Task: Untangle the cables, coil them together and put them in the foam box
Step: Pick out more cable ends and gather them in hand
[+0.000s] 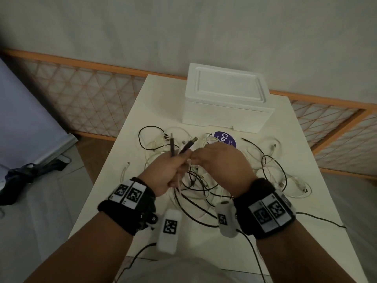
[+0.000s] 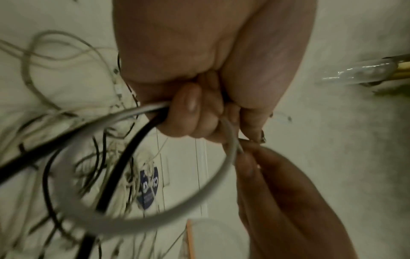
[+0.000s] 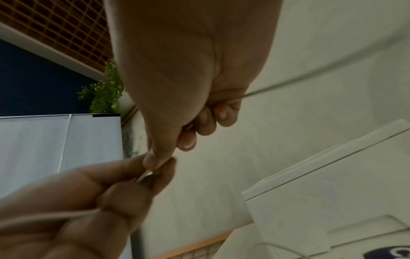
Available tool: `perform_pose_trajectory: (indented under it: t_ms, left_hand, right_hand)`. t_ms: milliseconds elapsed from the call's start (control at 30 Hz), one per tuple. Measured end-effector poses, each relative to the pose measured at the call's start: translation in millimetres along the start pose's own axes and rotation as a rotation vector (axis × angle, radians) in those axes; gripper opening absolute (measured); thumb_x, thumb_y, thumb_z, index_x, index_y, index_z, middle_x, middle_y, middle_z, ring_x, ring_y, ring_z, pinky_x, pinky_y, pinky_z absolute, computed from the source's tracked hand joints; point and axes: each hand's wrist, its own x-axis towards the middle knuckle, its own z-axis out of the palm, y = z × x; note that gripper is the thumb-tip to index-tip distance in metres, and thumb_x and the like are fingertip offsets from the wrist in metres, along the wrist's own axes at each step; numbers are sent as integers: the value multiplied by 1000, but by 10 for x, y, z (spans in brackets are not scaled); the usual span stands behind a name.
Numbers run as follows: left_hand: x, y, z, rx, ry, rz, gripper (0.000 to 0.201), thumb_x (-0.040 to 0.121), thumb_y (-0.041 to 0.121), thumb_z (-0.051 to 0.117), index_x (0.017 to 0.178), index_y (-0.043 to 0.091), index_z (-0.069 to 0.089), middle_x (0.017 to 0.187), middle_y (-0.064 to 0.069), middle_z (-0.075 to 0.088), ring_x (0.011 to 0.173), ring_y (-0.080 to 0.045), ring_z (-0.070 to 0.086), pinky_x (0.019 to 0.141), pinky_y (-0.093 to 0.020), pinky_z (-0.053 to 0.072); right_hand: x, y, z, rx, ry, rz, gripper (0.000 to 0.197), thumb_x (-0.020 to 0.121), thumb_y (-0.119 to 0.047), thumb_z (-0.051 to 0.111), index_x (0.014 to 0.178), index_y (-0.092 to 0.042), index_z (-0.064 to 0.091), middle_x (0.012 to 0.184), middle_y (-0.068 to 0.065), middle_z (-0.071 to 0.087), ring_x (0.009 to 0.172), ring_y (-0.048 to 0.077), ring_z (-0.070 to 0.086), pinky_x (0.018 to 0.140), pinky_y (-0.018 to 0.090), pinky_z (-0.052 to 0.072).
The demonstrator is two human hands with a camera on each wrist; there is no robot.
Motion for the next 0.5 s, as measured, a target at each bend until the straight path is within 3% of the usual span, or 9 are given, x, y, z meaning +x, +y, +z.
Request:
perform_pose_trajectory:
  t_ms: [100,167,233,333,433,500]
  left_hand:
    - [18,-8,-323,41,198,59,14,75,30,70,70,17,68,48,2,30,34,-9,22,37,-15,16]
    - [11,-53,-565,-17,341,57,10,81,20,71,73,14,68,45,3,33,33,-7,22,35,-15,15]
    - [-7,-136,-778,-50,439,45,10,88,16,66,82,8,64,40,10,36,30,-5,21,34,-16,14]
    - [-5,-322,-1037,-67,541,10,11,88,18,68,86,7,64,41,9,29,31,-6,21,34,-14,16]
    - [4,-450,-1220,-70,639,-11,13,85,21,71,85,9,65,42,9,31,32,-6,23,34,-15,18]
    - [-4,-487,-1266,-42,680,-15,14,85,22,72,82,10,64,41,9,32,31,-6,23,34,-14,19]
  right_hand:
    - [-202,201,-180,115,4,182,24,91,-34,54,108,-31,71,95,-3,72,90,19,66,76,34,52]
    - [-361,439,-357,89,49,307,21,91,-36,59,106,-29,73,97,0,71,92,21,64,79,32,48]
    - [-548,669,-507,37,95,381,22,90,-38,59,101,-27,74,87,1,69,86,23,63,73,32,46]
    - [-844,944,-608,-46,158,500,27,87,-44,58,90,-24,76,76,2,64,75,25,61,62,31,42]
    - [-1126,1152,-674,-164,222,641,62,87,-63,42,64,-12,69,62,7,57,58,29,53,53,30,41]
    - [-1242,1230,-722,-277,264,677,70,90,-61,34,55,-6,59,53,8,49,49,28,45,49,26,36]
